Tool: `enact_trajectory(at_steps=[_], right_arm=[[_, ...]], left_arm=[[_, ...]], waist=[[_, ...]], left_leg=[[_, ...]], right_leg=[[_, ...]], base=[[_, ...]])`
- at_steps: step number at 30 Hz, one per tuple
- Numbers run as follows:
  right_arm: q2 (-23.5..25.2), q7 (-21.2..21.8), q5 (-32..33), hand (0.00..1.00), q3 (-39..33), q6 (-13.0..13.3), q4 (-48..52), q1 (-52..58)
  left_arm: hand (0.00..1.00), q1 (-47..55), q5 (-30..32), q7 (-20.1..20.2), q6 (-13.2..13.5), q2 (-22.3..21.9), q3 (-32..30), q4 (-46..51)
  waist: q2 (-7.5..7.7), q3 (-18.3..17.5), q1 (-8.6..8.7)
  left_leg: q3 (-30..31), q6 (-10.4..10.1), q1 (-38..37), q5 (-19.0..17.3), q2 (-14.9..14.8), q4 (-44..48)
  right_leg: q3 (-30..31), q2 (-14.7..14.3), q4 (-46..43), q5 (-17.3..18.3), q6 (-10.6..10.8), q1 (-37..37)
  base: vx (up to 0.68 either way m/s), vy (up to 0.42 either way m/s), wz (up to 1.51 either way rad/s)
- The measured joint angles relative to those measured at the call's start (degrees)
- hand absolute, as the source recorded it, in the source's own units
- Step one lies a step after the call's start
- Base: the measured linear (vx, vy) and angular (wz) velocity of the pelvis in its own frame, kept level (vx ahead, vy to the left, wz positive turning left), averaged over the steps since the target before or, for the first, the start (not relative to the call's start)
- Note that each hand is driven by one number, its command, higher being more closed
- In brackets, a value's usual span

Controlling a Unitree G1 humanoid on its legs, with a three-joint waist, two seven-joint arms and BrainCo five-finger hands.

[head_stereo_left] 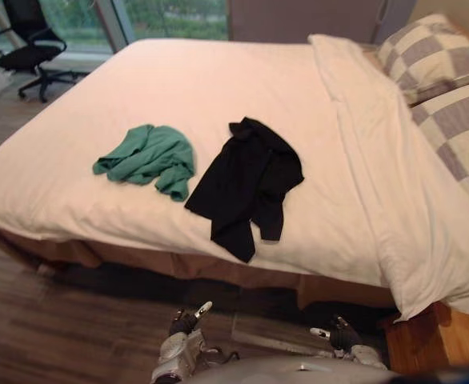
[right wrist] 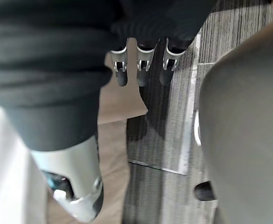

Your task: Tidy the bed and pick cloth on bed and put in laundry

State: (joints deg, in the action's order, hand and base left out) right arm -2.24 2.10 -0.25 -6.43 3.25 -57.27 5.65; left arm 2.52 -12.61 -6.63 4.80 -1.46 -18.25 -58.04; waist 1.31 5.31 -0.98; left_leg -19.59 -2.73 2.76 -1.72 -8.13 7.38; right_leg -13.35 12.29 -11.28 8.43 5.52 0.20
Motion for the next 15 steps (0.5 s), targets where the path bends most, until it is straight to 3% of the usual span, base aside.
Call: enact_trajectory(at_steps=[3, 6, 8, 11, 12, 14, 15], right_arm=[[-0.02, -0.02, -0.26, 0.0, -0.09, 0.08, 0.0, -0.35], [0.55, -0.3, -0.54, 0.0, -2.22, -0.2, -0.1, -1.08], [1.19, -0.87, -0.52, 0.0, -4.25, -0.27, -0.13, -1.2], [1.84, -3.34, 0.32, 0.0, -7.67, 0.46, -0.67, -1.12], [1.86, -3.51, 0.9, 0.0, -7.58, 0.71, -0.84, -1.06], [2.54, -2.71, 1.56, 0.0, -6.3, 1.27, -1.08, -0.91], [2.92, -2.47, 1.16, 0.0, -6.42, 1.42, -1.13, -0.88]], left_arm=[[0.0, 1.12, -0.11, 0.05, 1.44, 0.0, -2.25, -0.05], [0.0, 1.49, -0.15, 0.51, 3.58, 0.64, -3.77, -0.3], [0.0, 1.25, -0.15, 1.02, 4.62, 1.01, -4.0, -0.88], [0.0, -0.16, -0.35, 1.91, 5.51, 1.86, -3.69, -1.8], [0.0, -0.17, -0.4, 1.91, 5.41, 1.67, -3.76, -1.82], [0.0, 1.03, -0.21, 1.75, 4.92, 1.99, -4.45, -1.67], [0.0, 1.1, 0.04, 1.73, 4.78, 2.22, -4.42, -1.67]], waist=[[0.3, 0.46, 0.12], [0.94, 1.55, 0.0], [1.35, 1.81, 0.17], [2.22, 2.32, 0.3], [1.96, 2.39, 0.08], [2.88, 2.3, -1.87], [3.11, 2.2, -1.94]], left_leg=[[-0.48, -0.3, 0.02, 1.24, -0.3, -2.08], [-2.81, 0.33, 1.78, -1.15, -1.57, 1.54], [-4.91, 0.72, 3.23, -3.47, -2.54, 6.03], [-8.35, 0.31, 7.29, -9.82, -3.98, 17.18], [-8.89, 1.3, 7.72, -11.51, -4.12, 18.21], [-12.51, 1.52, 5.2, -12.96, -3.05, 15.91], [-13.23, 1.74, 4.3, -12.58, -2.8, 14.28]], right_leg=[[0.57, 0.24, -1.17, 0.29, -0.36, -2.05], [1.92, 0.56, -3.31, 0.91, -0.47, -4.04], [2.2, 1.44, -4.44, 1.17, -0.04, -5.42], [0.79, 5.07, -4.55, 0.79, 1.68, -5.66], [0.02, 5.5, -4.42, 0.75, 1.68, -5.34], [-5.07, 8.49, -5.57, -0.16, -1.64, -5.69], [-6.76, 8.39, -7.02, -0.19, -1.59, -5.66]], base=[[-0.04, -0.027, -0.15], [-0.07, -0.01, -0.23], [-0.06, 0.078, -0.07], [-0.03, 0.215, 0.18], [0.03, 0.368, -0.25], [0.08, 0.437, -0.69], [0.07, 0.253, -0.5]])
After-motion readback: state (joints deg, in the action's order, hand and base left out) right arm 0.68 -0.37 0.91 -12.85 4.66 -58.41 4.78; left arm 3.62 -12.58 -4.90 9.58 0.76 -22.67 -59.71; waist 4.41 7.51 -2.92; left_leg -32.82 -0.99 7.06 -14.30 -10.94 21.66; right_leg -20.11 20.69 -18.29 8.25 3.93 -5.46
